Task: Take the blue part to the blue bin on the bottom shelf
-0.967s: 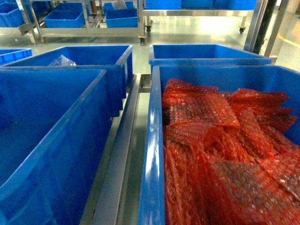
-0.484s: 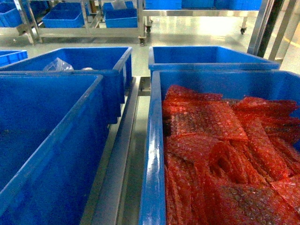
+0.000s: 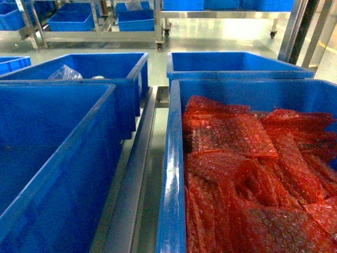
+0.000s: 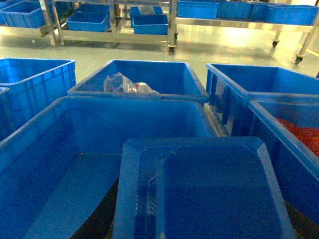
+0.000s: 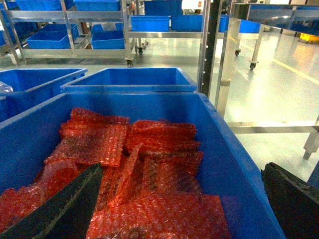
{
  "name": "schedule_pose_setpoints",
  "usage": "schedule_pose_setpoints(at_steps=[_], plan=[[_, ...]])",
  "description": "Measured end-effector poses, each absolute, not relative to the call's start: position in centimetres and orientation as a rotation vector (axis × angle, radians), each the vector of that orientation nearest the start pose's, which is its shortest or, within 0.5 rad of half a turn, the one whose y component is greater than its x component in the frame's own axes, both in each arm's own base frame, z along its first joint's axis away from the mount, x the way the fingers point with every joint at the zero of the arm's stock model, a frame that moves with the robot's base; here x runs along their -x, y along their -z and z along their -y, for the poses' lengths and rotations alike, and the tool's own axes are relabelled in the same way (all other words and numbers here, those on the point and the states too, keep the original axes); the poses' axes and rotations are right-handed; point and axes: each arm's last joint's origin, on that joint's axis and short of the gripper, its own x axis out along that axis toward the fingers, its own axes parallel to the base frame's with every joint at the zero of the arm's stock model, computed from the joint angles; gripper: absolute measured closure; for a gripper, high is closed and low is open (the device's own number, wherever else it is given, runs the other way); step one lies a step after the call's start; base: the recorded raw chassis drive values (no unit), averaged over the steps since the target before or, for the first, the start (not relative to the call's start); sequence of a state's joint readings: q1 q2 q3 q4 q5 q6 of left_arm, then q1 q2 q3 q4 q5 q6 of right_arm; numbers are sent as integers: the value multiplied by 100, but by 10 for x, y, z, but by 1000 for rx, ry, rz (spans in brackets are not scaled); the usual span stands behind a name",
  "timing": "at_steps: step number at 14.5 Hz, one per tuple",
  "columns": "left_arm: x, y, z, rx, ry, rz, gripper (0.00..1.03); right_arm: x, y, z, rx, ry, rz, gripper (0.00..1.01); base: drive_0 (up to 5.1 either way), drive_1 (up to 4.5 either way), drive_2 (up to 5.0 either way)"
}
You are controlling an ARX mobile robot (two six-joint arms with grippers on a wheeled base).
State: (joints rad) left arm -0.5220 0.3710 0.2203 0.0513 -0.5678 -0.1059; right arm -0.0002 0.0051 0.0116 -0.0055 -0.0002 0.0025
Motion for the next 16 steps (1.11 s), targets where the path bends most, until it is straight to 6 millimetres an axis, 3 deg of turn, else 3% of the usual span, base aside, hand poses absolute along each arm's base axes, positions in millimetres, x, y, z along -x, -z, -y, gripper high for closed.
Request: schedule_pose_setpoints(at_steps=[16], plan=[[-109, -213, 45, 54, -50, -82, 60, -97, -167, 0, -2, 0, 1, 3, 0, 0, 0]])
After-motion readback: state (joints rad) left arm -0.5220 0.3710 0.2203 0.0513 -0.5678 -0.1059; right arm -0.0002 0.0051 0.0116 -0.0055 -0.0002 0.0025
